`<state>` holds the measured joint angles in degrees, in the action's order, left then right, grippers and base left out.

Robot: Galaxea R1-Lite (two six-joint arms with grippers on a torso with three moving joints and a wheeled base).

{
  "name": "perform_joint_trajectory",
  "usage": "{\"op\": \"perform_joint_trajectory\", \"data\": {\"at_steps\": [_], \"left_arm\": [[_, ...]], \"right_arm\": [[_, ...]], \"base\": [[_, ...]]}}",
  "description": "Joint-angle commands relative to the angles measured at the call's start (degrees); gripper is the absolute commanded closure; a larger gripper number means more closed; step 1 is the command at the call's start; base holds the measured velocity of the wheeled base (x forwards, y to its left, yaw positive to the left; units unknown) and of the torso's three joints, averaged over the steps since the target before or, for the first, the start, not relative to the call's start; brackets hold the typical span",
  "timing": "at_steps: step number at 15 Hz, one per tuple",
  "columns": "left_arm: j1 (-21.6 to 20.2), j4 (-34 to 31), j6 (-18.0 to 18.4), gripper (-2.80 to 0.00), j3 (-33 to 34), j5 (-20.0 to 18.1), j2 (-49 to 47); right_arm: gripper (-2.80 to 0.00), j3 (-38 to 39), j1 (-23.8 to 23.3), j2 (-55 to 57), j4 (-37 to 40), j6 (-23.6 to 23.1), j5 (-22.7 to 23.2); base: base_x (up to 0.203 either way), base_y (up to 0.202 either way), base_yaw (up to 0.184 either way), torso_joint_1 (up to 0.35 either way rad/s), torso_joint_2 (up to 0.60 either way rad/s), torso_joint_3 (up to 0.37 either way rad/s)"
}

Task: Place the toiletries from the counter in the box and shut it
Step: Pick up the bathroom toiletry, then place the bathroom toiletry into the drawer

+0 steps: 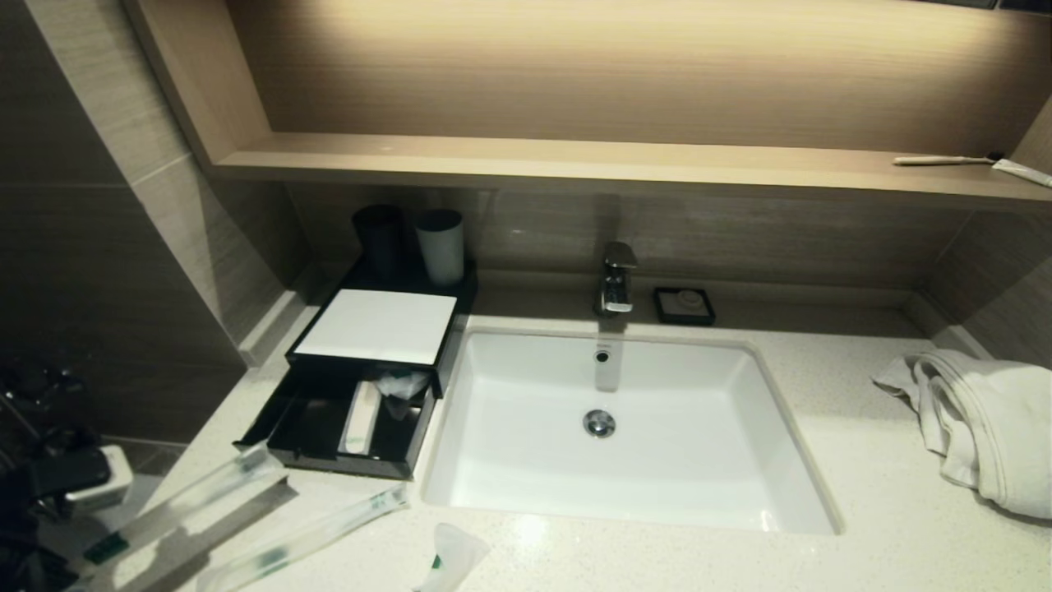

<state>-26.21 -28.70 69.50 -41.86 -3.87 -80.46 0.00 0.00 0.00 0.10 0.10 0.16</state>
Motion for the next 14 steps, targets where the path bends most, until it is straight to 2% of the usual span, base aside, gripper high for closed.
{"op": "perform_joint_trajectory", "data": {"at_steps": [1, 4, 5, 7, 9, 11, 13, 14], "left_arm": [[0.25, -0.81, -4.03, 0.00, -2.80, -1.08, 2.93], [0.52, -1.29, -15.14, 0.00, -7.04, -2.74, 1.33], [0.54, -1.71, -17.83, 0.00, -7.95, -4.02, 0.80], [0.61, -4.40, -29.31, 0.00, -10.72, -6.61, 0.02], [1.75, -8.95, -38.15, 0.00, -13.66, -10.05, -0.13], [5.59, -12.55, -46.46, 0.00, -15.11, -11.08, 0.28], [11.55, -15.25, -56.59, 0.00, -16.37, -11.16, 0.82], [14.53, -16.86, -60.27, 0.00, -17.17, -11.12, 1.00]], "right_arm": [[0.00, 0.00, 0.00, 0.00, -0.01, 0.04, 0.02], [0.00, 0.00, 0.00, 0.00, -0.01, -0.01, 0.02], [0.00, 0.00, 0.00, 0.00, -0.01, -0.01, 0.02], [0.00, 0.00, 0.00, 0.00, -0.01, -0.01, 0.02], [0.00, 0.00, 0.00, 0.00, -0.01, -0.01, 0.02], [0.00, 0.00, 0.00, 0.00, -0.01, -0.01, 0.02], [0.00, 0.00, 0.00, 0.00, -0.01, -0.01, 0.02], [0.00, 0.00, 0.00, 0.00, -0.01, -0.01, 0.02]], "base": [[0.000, 0.000, 0.000, 0.000, 0.00, 0.000], [0.000, 0.000, 0.000, 0.000, 0.00, 0.000], [0.000, 0.000, 0.000, 0.000, 0.00, 0.000], [0.000, 0.000, 0.000, 0.000, 0.00, 0.000], [0.000, 0.000, 0.000, 0.000, 0.00, 0.000], [0.000, 0.000, 0.000, 0.000, 0.00, 0.000], [0.000, 0.000, 0.000, 0.000, 0.00, 0.000], [0.000, 0.000, 0.000, 0.000, 0.00, 0.000]]}}
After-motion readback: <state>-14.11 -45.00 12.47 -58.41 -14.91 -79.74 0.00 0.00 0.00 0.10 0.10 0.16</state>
